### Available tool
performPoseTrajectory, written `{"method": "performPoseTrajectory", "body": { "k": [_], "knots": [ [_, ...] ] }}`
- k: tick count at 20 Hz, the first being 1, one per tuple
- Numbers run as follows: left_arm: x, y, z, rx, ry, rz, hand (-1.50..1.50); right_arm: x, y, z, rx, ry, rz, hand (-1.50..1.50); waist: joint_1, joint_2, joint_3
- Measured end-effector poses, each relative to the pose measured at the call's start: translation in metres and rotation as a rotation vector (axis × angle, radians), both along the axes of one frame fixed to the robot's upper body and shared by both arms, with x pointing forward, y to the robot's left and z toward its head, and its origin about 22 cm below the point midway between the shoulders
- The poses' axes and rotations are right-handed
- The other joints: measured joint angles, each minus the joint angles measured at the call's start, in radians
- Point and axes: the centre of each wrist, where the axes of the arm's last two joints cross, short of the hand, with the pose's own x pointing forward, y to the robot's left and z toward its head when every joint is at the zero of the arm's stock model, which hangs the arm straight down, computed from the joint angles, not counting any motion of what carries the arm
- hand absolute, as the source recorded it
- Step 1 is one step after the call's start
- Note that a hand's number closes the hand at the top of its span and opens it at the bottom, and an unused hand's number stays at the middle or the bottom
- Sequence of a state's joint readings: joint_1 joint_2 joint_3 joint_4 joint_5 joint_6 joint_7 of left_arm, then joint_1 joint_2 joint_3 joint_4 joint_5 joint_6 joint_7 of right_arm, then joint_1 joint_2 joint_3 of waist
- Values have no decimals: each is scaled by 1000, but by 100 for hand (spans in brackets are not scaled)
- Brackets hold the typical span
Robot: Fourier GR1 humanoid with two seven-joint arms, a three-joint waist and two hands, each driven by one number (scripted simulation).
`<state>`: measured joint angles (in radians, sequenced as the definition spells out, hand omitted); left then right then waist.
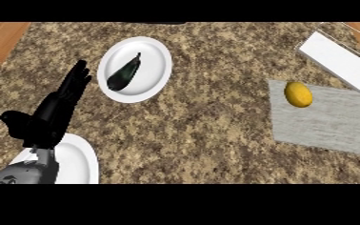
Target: Pick the squash from the placemat and place it in the tiered shelf
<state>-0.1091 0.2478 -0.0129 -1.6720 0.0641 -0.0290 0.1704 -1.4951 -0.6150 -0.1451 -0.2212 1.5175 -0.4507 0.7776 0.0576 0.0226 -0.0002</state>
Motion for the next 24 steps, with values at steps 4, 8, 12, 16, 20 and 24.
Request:
{"method": "performPoseTrajectory", "body": {
  "k": [4,8,12,16,20,24],
  "knots": [
    [1,-2,-1,3,-4,-9,0,-1,-10,0,38,86,29,150,5,2,0],
    [1,3,2,1,-4,-8,0,-2,-18,-5,83,228,78,150,4,-2,-2],
    [0,3,2,1,-4,0,0,-3,-25,-11,144,303,127,150,0,-8,-8],
    [-2,1,3,5,-8,-4,0,-3,-29,-18,193,304,118,150,1,-15,-13],
    [-4,4,-1,5,1,7,0,-4,-32,-26,215,261,29,150,-6,-17,-13],
    [-4,5,4,0,4,12,0,-10,-54,-40,177,193,-138,150,-14,-12,-6]
  ]
}}
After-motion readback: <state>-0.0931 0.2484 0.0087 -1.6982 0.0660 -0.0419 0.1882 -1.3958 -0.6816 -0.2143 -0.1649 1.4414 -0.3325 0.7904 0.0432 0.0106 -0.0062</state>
